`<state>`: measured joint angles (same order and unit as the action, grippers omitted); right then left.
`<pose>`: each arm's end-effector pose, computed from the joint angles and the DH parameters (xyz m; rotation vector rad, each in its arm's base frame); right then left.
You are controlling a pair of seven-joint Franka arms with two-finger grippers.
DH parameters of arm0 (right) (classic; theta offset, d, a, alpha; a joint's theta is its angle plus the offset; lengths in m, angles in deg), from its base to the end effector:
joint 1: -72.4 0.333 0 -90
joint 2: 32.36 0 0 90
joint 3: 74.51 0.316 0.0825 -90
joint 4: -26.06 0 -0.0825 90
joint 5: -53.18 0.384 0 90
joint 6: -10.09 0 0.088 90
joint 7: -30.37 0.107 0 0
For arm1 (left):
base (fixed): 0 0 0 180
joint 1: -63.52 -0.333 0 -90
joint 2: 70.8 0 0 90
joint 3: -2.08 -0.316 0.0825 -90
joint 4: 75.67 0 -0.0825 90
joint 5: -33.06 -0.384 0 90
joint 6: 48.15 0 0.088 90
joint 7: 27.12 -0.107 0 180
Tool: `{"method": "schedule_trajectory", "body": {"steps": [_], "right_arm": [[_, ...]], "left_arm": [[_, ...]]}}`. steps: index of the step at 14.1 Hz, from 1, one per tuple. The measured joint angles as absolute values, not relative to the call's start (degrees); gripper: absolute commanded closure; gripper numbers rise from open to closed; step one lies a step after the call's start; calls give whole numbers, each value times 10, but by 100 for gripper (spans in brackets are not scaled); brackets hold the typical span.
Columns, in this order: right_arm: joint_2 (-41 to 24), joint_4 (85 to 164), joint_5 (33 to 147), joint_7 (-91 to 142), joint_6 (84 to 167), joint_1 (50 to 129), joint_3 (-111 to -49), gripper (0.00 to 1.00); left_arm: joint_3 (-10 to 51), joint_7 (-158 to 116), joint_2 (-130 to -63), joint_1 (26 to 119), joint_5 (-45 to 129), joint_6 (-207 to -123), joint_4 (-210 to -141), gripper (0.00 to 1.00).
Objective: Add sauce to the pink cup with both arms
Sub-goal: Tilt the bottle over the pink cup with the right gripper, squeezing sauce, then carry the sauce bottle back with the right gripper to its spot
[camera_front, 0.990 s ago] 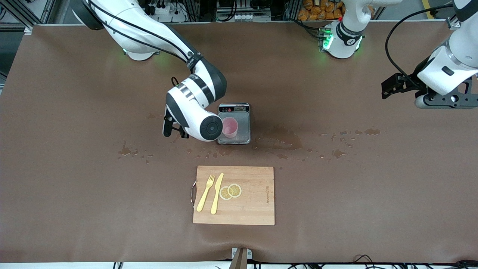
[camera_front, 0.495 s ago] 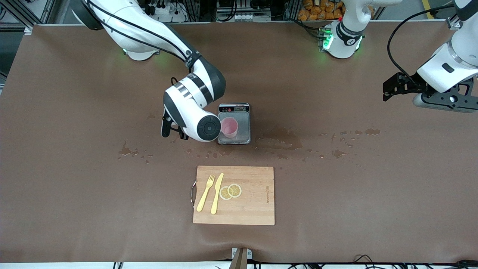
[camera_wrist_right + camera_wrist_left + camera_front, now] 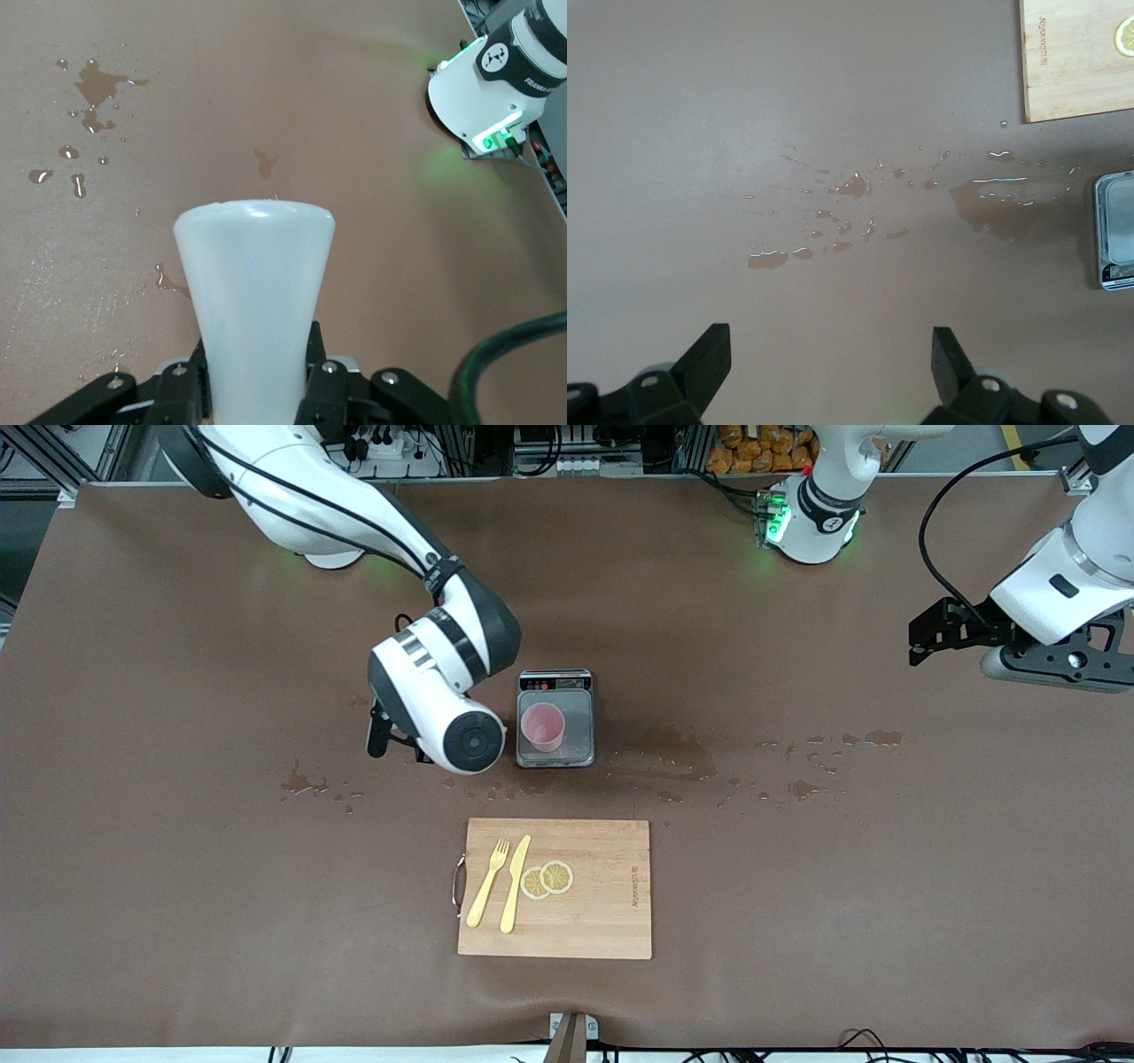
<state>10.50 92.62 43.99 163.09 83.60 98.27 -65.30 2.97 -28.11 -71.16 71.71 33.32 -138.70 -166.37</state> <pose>0.5781 0.3472 0.3241 1.6569 -1.9014 -0.0283 0.5499 -0.0883 0.6161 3.1255 -0.2753 -0.0144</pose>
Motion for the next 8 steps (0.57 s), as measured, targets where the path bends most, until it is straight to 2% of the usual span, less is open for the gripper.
{"method": "schedule_trajectory", "body": {"steps": [8], "right_arm": [[76,909,619,1517,831,844,-653,100]], "left_arm": [[30,-281,-715,717,333,-1387,-1664,0]]}}
